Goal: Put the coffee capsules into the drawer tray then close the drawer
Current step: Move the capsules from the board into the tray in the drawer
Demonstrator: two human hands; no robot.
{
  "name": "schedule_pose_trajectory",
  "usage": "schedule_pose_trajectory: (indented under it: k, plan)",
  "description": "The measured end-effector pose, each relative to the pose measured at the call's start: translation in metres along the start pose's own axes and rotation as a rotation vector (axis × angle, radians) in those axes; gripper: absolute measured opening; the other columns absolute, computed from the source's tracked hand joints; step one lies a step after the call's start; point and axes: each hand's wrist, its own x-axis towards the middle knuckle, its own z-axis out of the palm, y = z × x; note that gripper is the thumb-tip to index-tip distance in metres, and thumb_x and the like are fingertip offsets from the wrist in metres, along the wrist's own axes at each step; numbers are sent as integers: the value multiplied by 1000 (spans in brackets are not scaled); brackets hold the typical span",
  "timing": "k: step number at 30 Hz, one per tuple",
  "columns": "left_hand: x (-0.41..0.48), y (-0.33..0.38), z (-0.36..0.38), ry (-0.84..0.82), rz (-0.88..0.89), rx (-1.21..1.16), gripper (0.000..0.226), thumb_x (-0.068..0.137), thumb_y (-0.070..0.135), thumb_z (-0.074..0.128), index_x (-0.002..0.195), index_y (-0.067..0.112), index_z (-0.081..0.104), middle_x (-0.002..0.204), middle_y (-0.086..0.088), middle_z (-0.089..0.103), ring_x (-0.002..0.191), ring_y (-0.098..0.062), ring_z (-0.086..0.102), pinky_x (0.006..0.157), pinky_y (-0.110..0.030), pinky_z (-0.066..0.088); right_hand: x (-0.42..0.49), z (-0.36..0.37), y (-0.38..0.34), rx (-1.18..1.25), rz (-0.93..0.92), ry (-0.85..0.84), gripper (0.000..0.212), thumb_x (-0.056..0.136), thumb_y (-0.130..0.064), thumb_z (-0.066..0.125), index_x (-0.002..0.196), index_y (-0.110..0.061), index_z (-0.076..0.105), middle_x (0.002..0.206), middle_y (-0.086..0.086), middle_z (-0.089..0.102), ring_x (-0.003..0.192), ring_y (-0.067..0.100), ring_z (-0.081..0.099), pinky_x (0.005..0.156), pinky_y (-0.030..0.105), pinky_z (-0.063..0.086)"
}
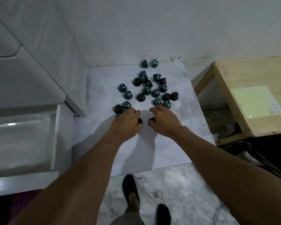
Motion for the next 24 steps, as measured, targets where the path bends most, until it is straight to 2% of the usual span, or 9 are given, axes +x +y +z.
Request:
schedule_pose_trajectory:
  k: [4, 7, 11, 17, 20, 24]
  plan:
    - [8, 0, 8, -114, -31, -21, 43, 88, 33, 55, 124, 10, 47, 120, -8, 50, 105, -26, 55, 75, -37, 48, 1, 9, 1, -18, 28, -25, 41, 88, -26, 53, 126, -10, 49, 120, 13, 54, 108, 34, 52, 81, 40, 48]
    - [13, 2, 13, -153, -30, -32, 34, 90, 27, 52, 119, 9, 50, 117, -10, 50, 100, -29, 57, 72, -39, 51, 3, 16, 4, -30, 42, -50, 35, 90, -24, 50, 122, -9, 52, 116, 13, 54, 105, 33, 53, 80, 41, 50]
    - [15, -2, 17, -134, 8, -3, 20, 94, 18, 48, 108, 7, 55, 110, -12, 54, 90, -29, 59, 70, -36, 48, 5, 21, 3, -42, 27, -50, 26, 90, -16, 48, 113, -6, 56, 106, 14, 55, 95, 35, 55, 74, 42, 50]
    - [9, 3, 2, -66, -21, -6, 17, 94, 18, 48, 105, 7, 55, 109, -9, 54, 89, -26, 58, 67, -29, 38, 4, 4, -4, -53, -6, -21, 19, 89, -14, 50, 103, -4, 58, 101, 14, 56, 89, 35, 55, 67, 40, 49]
    - [4, 10, -20, -12, -44, 15, 21, 94, 23, 47, 107, 8, 54, 111, -10, 54, 92, -27, 57, 73, -32, 43, 2, -18, -10, -59, -46, 25, 18, 87, -15, 52, 101, -5, 58, 104, 13, 57, 90, 35, 57, 66, 39, 49]
    - [-8, 23, -60, 75, -145, -41, 25, 94, 22, 48, 112, 6, 54, 114, -12, 53, 94, -32, 57, 80, -38, 47, -6, -57, -21, -42, -121, 117, 25, 87, -14, 52, 110, -6, 58, 110, 14, 57, 91, 38, 58, 72, 41, 49]
